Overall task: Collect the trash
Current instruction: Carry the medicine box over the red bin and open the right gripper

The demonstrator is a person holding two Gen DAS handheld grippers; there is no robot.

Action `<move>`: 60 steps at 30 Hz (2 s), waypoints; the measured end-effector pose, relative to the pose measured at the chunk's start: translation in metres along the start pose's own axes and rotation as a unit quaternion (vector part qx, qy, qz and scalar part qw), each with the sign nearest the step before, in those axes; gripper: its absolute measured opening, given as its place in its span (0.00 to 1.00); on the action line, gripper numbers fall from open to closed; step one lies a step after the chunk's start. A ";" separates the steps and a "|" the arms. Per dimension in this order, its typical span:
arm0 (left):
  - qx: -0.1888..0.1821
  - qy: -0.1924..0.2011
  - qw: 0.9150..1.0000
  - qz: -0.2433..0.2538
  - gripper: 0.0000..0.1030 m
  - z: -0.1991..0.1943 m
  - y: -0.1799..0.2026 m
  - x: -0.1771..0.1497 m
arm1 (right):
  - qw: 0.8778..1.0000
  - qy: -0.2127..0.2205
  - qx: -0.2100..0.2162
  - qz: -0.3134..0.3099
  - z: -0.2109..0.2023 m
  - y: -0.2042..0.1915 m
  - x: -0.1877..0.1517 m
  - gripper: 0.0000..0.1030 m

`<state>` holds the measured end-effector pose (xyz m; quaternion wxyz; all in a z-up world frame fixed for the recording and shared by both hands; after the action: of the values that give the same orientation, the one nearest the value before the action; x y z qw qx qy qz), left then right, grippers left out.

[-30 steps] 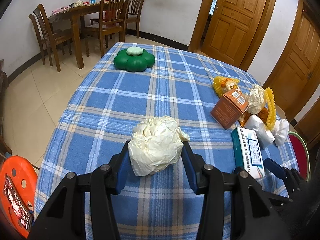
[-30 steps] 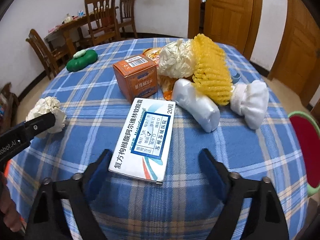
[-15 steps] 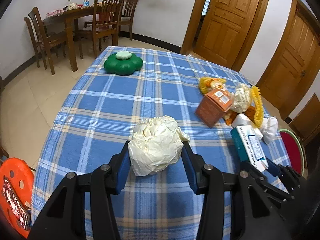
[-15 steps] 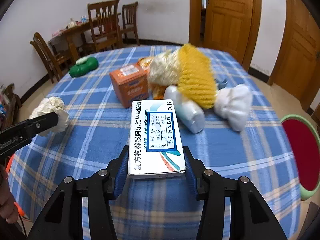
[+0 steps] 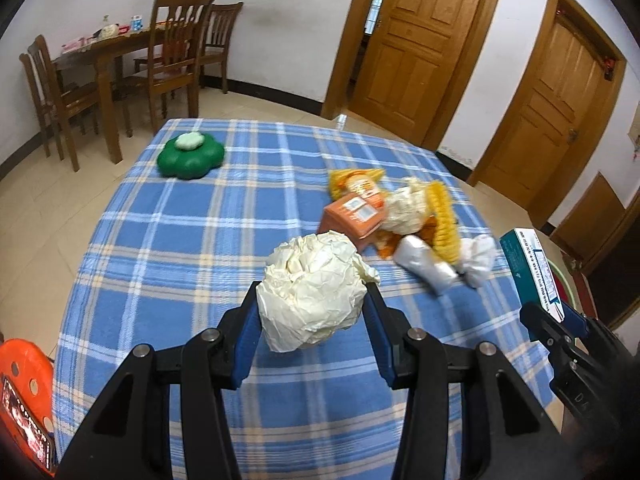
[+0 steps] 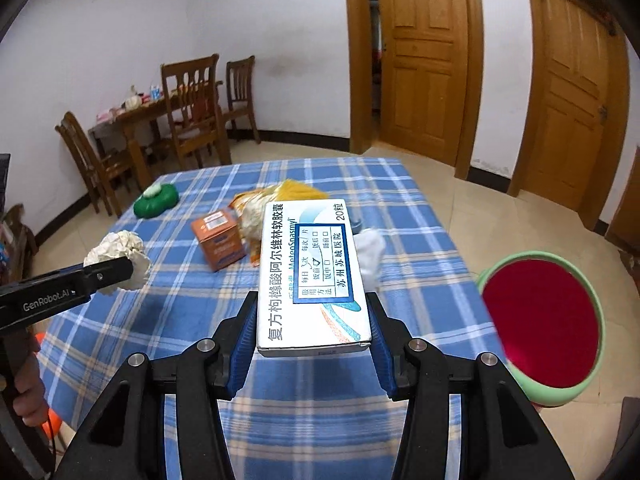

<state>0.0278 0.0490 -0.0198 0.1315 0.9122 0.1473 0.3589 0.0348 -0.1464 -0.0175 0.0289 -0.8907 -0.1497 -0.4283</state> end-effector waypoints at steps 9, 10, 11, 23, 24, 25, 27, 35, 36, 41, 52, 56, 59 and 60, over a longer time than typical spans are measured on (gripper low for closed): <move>-0.025 0.002 0.999 0.020 0.47 -0.006 0.031 0.006 | 0.999 0.012 -0.015 0.030 -0.018 0.034 0.001 0.50; -0.028 0.002 0.999 0.022 0.47 -0.006 0.034 0.007 | 0.999 0.015 -0.018 0.033 -0.020 0.037 0.002 0.50; -0.031 0.002 0.999 0.025 0.47 -0.006 0.039 0.008 | 0.999 0.017 -0.020 0.036 -0.022 0.040 0.002 0.50; -0.056 -0.012 0.997 0.046 0.47 0.008 0.077 0.011 | 0.996 0.032 -0.050 0.065 -0.039 0.075 -0.001 0.50; -0.057 -0.013 0.997 0.047 0.47 0.009 0.079 0.010 | 0.996 0.032 -0.053 0.068 -0.040 0.079 -0.002 0.50; -0.058 -0.013 0.997 0.049 0.47 0.010 0.083 0.011 | 0.995 0.032 -0.055 0.071 -0.040 0.082 -0.003 0.50; -0.061 -0.015 0.997 0.053 0.47 0.013 0.091 0.011 | 0.995 0.033 -0.061 0.076 -0.041 0.088 -0.004 0.50; -0.081 -0.017 0.994 0.072 0.47 0.022 0.123 0.011 | 0.991 0.027 -0.087 0.101 -0.043 0.114 -0.013 0.50; -0.084 -0.018 0.994 0.075 0.47 0.023 0.127 0.010 | 0.990 0.026 -0.091 0.104 -0.044 0.118 -0.014 0.50; -0.094 -0.024 0.991 0.094 0.47 0.030 0.150 0.008 | 0.987 0.024 -0.109 0.119 -0.047 0.135 -0.022 0.50; -0.115 -0.042 0.983 0.137 0.47 0.051 0.202 -0.006 | 0.977 -0.004 -0.139 0.161 -0.039 0.181 -0.049 0.50; -0.119 -0.054 0.980 0.150 0.47 0.063 0.220 -0.014 | 0.973 -0.019 -0.144 0.177 -0.033 0.197 -0.060 0.50; -0.124 -0.062 0.977 0.161 0.47 0.073 0.233 -0.019 | 0.971 -0.028 -0.150 0.186 -0.030 0.206 -0.066 0.50; -0.125 -0.064 0.976 0.163 0.47 0.075 0.237 -0.020 | 0.970 -0.031 -0.152 0.188 -0.030 0.209 -0.069 0.50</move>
<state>0.1069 -0.1869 -0.0038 0.1937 0.9213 -0.0587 0.3320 0.0328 -0.3676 -0.0358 -0.0312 -0.9095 0.0866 -0.4055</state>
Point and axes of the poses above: each gripper's, at about its wrist camera, not at the fingertips, and z roughly the way its jaws point, y to its right, x to its top, the point moved 5 cm from there along z, roughly the way its jaws point, and after that the axes turned 11 degrees about -z, right-handed, at the moved point
